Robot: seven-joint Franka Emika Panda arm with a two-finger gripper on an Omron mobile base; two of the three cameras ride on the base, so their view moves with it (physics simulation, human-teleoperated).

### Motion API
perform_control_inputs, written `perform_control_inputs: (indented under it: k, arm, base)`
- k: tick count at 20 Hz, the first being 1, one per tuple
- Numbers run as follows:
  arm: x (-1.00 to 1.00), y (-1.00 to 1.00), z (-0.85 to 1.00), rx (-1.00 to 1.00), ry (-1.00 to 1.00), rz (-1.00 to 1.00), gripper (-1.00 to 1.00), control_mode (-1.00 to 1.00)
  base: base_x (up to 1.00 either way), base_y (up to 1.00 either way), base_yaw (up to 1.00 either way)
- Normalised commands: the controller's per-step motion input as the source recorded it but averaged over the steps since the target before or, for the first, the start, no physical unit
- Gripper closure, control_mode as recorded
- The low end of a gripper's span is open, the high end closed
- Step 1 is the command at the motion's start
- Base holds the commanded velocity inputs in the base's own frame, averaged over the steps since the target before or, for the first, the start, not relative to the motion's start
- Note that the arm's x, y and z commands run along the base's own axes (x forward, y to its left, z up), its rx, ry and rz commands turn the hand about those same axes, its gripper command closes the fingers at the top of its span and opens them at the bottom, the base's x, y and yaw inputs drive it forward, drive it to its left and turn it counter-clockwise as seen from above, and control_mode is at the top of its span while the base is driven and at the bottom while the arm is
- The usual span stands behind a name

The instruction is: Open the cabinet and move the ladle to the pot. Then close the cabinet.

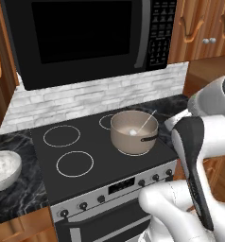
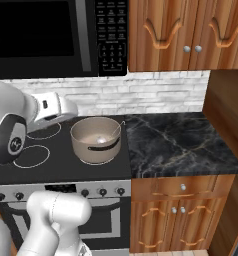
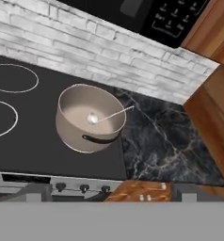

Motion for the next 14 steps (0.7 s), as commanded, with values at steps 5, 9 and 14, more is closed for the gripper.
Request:
perform_control_inputs:
  k: [5,9,14]
  arm:
    - [-0.71,0.00,0.43,0.15,-0.10,0.00,-1.00,-1.00]
    - [-0.52,0.00,0.26,0.09,-0.10,0.00,-1.00,-1.00]
    - [-0.15,0.21,0.03,0.02,-0.02,-0.04,-1.00,-1.00]
  base:
    - [0.00,0.00,0.00]
    - [0.00,0.00,0.00]
    - [0.00,0.00,0.00]
